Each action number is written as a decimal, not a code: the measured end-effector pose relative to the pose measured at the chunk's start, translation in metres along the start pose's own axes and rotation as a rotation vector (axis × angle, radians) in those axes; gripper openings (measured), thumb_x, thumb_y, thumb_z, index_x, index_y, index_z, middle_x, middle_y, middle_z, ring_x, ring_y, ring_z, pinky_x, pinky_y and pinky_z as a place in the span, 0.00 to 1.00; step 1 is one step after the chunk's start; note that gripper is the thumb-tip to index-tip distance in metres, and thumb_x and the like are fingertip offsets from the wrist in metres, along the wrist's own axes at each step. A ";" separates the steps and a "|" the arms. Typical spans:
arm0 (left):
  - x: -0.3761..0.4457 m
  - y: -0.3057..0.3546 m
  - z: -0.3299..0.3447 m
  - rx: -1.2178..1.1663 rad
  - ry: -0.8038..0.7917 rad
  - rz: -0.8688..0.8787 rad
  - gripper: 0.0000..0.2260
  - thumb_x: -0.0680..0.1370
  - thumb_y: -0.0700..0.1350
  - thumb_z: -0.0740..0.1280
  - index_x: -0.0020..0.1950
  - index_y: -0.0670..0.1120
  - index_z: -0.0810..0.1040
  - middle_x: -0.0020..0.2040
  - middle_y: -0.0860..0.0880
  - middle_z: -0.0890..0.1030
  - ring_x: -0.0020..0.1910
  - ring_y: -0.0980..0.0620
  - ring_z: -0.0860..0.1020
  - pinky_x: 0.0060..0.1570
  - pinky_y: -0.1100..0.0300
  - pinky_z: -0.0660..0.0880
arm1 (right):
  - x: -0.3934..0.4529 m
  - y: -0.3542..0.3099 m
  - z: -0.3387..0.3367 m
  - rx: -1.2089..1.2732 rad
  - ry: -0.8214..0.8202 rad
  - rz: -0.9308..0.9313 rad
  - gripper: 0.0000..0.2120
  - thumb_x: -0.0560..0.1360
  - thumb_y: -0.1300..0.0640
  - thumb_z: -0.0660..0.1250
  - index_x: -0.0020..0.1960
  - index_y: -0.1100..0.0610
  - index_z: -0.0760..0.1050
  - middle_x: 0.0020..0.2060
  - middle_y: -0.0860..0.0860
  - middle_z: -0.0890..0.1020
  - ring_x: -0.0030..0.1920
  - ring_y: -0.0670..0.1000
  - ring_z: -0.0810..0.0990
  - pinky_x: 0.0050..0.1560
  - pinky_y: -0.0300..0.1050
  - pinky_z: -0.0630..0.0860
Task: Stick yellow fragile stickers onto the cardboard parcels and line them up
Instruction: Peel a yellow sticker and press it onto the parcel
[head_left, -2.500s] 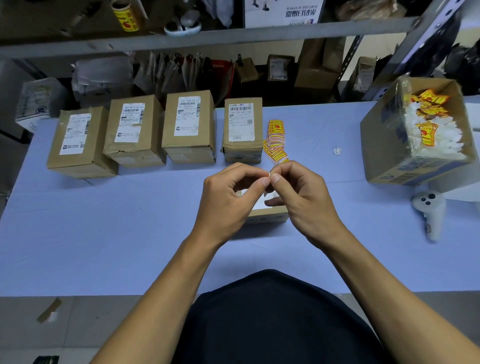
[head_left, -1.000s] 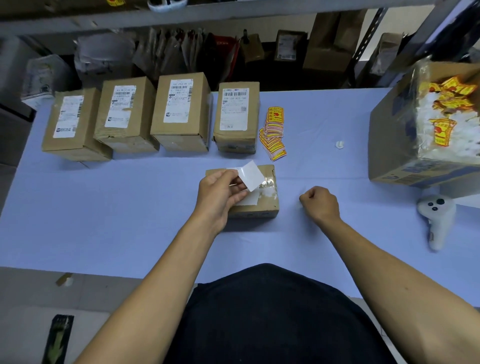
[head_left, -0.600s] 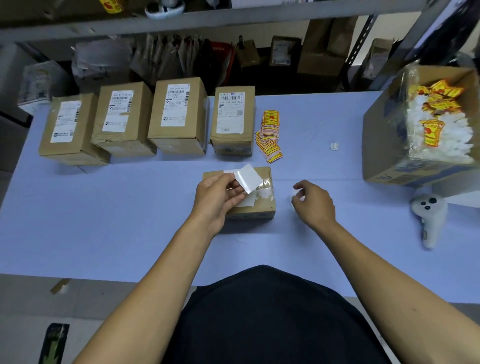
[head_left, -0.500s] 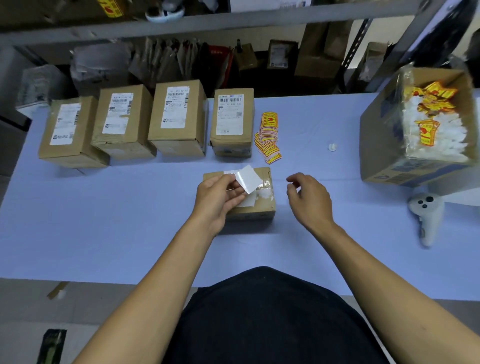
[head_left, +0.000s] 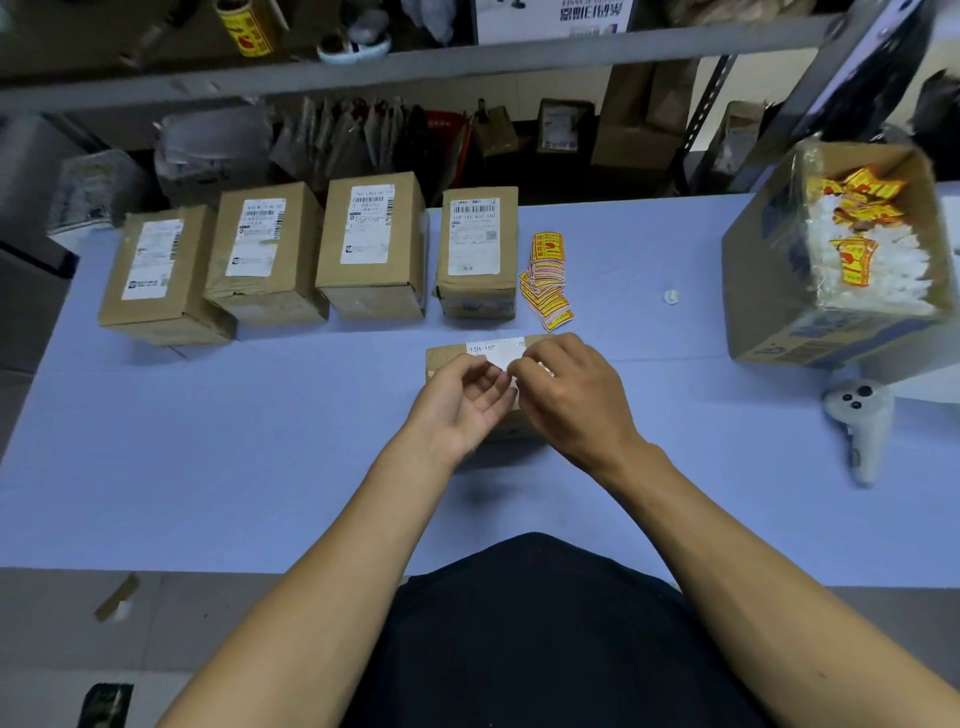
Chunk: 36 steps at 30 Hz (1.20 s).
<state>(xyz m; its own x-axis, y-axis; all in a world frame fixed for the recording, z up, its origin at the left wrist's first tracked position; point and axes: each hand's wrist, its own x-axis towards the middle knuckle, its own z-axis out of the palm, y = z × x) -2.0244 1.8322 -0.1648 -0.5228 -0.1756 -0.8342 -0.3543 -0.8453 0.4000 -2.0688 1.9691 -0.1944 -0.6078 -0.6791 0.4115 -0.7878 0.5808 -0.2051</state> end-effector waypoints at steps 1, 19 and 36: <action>-0.001 0.001 -0.001 -0.009 -0.008 -0.005 0.09 0.80 0.38 0.62 0.40 0.41 0.74 0.33 0.45 0.77 0.36 0.50 0.78 0.37 0.57 0.81 | 0.000 0.000 0.001 -0.004 0.006 -0.003 0.02 0.70 0.64 0.68 0.41 0.59 0.78 0.39 0.55 0.80 0.41 0.59 0.77 0.33 0.48 0.70; -0.004 0.006 -0.007 0.348 -0.086 0.201 0.03 0.79 0.43 0.68 0.47 0.46 0.80 0.42 0.47 0.82 0.37 0.52 0.79 0.38 0.58 0.76 | 0.018 -0.008 -0.025 1.869 -0.099 1.589 0.04 0.77 0.58 0.67 0.48 0.58 0.79 0.40 0.51 0.79 0.37 0.48 0.79 0.38 0.39 0.80; -0.002 0.015 -0.006 0.676 -0.176 0.300 0.05 0.78 0.41 0.69 0.42 0.45 0.80 0.43 0.45 0.81 0.35 0.51 0.77 0.38 0.58 0.75 | 0.012 0.012 -0.035 1.219 -0.306 1.156 0.05 0.79 0.56 0.68 0.51 0.57 0.80 0.45 0.52 0.83 0.44 0.49 0.81 0.42 0.40 0.80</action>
<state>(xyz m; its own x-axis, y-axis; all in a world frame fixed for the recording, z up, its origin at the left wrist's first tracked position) -2.0241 1.8163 -0.1596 -0.7674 -0.2178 -0.6030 -0.5460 -0.2709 0.7928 -2.0826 1.9837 -0.1606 -0.7552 -0.3217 -0.5711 0.5180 0.2412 -0.8207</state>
